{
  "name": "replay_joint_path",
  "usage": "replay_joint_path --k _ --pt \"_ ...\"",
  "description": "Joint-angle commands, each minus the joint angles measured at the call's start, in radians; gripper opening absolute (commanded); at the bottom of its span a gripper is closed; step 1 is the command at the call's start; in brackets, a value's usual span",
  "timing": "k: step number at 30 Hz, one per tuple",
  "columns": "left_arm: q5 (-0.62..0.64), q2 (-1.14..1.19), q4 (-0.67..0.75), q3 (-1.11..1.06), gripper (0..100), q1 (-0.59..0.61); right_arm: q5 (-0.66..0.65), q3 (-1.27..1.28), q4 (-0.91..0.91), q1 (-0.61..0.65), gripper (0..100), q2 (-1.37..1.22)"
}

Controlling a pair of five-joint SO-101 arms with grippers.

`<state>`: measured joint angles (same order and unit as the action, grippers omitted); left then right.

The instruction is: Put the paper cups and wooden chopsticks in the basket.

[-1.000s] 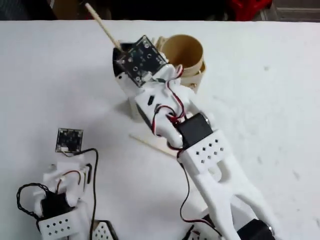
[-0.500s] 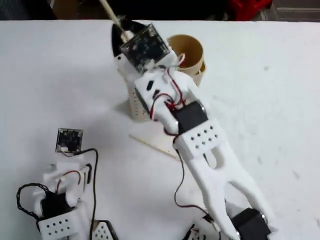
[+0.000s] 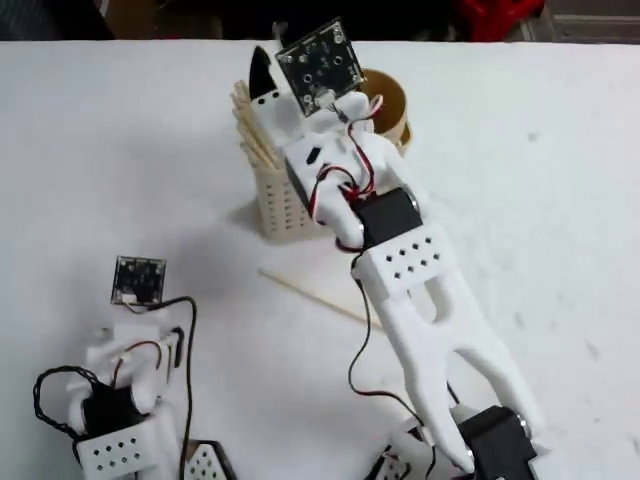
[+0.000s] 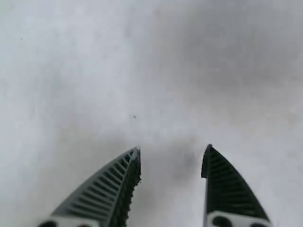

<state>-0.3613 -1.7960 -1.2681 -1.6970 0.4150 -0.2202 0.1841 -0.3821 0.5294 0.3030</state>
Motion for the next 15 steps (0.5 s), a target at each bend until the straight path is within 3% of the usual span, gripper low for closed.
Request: replay_joint_path --k 1,4,10,13,15 --pt "-0.003 -0.004 -0.003 0.003 22 0.005 0.008 -0.049 -0.130 -0.012 9.8 0.018" --pt "-0.003 -0.004 -0.003 0.003 22 0.005 0.008 -0.049 -0.329 0.016 9.8 0.073" --pt "-0.003 -0.004 -0.003 0.003 22 0.005 0.002 -0.046 -0.875 0.194 9.8 0.251" --pt "-0.003 -0.004 -0.003 0.003 22 0.005 -0.127 -0.021 -1.029 0.265 9.8 0.266" --pt "-0.003 -0.004 -0.003 0.003 22 0.005 -0.236 0.058 -1.035 0.286 9.8 0.262"
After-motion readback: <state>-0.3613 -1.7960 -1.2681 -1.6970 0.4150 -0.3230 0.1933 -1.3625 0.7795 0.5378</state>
